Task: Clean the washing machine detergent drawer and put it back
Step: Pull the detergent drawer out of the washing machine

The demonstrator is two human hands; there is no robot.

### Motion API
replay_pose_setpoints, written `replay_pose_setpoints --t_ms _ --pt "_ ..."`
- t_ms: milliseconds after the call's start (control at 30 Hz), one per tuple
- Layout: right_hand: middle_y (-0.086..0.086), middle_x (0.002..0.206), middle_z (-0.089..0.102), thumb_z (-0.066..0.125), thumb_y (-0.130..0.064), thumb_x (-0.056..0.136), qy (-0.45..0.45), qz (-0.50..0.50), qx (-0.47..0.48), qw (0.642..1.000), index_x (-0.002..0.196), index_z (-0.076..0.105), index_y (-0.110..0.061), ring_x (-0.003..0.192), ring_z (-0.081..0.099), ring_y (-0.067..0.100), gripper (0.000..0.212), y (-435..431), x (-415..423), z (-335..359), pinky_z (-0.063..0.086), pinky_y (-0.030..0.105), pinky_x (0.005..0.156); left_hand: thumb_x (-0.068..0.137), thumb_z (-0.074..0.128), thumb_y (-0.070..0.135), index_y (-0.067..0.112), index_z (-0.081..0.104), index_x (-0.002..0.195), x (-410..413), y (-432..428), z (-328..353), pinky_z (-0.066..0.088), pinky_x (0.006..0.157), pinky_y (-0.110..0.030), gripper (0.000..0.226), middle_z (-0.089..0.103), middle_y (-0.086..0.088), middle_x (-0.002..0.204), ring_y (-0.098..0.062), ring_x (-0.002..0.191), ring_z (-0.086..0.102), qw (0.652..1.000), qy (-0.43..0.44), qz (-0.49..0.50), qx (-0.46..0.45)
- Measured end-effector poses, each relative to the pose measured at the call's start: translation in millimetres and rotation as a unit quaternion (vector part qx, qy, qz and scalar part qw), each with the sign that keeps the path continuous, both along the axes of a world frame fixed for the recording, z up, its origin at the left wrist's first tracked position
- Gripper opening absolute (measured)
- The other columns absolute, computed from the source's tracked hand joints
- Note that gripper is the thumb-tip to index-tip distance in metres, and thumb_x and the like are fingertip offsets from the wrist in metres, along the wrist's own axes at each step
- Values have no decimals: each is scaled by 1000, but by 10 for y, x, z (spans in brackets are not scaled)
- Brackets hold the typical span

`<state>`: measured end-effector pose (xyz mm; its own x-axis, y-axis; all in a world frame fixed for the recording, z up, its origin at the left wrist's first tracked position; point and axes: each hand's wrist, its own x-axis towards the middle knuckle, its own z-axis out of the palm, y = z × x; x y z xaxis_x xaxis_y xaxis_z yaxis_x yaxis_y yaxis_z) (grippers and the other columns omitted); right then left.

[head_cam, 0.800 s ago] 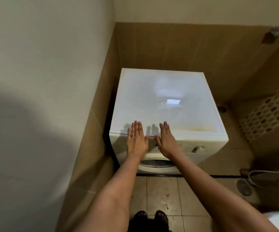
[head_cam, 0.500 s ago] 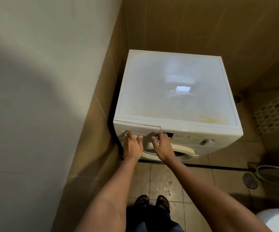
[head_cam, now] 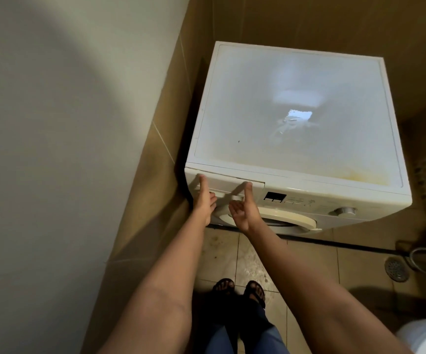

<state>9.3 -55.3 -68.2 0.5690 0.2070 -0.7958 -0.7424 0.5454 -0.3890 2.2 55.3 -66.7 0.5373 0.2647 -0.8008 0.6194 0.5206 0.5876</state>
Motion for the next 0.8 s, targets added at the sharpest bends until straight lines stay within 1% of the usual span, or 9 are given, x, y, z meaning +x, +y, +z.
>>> replay_pose_setpoints --t_ms 67,133,333,400,500,567,633,700,800 --pt "23 154 22 57 -55 85 21 -60 34 997 151 14 -6 143 26 27 93 69 24 -17 26 34 117 86 38 74 8 25 151 18 27 -41 30 116 -39 94 37 -18 151 -29 137 40 998 -4 36 -44" --pt "21 150 31 59 -52 85 30 -103 53 993 149 20 -7 139 33 26 88 124 53 -27 31 32 114 85 48 70 7 30 148 46 43 -64 32 115 -38 91 41 -18 148 -28 135 43 995 -12 64 -75" --pt "18 138 48 65 -44 85 27 -147 84 985 140 40 -4 128 48 25 72 211 165 -66 37 33 110 80 68 55 9 40 139 165 85 -110 43 104 -35 80 57 -15 126 -26 114 55 987 -34 103 -116" --pt "20 131 53 66 -40 86 19 -151 93 984 135 43 -2 120 53 28 66 220 190 -62 42 37 107 79 72 51 8 38 140 195 100 -131 44 104 -36 82 57 -17 125 -28 115 55 987 -35 109 -115" --pt "18 112 59 67 -38 86 15 -150 72 986 123 49 -3 103 60 26 54 234 231 -32 52 34 91 80 73 48 5 36 140 223 111 -154 40 110 -40 83 55 -19 130 -30 122 53 987 -34 111 -115" --pt "16 105 61 67 -37 86 11 -139 57 989 117 52 -4 96 61 24 48 237 238 -26 54 31 81 81 72 47 5 35 141 220 107 -166 39 111 -41 82 55 -20 131 -31 124 52 987 -35 105 -118" --pt "18 110 61 68 -35 84 8 -129 43 991 116 52 -3 101 62 26 48 229 225 -38 54 33 86 82 71 46 5 35 141 203 96 -166 39 111 -41 81 55 -20 131 -31 124 52 987 -32 103 -117" --pt "22 121 58 69 -34 83 11 -128 33 991 125 49 -1 111 60 30 56 224 199 -56 52 37 94 82 70 46 4 35 141 181 87 -164 39 111 -41 80 55 -20 131 -30 123 53 988 -29 105 -112" --pt "24 127 55 68 -30 84 10 -136 32 990 131 45 0 112 59 32 61 228 138 -46 52 38 94 82 70 46 5 34 141 126 73 -160 41 109 -39 80 55 -20 130 -30 121 54 988 -26 108 -108"
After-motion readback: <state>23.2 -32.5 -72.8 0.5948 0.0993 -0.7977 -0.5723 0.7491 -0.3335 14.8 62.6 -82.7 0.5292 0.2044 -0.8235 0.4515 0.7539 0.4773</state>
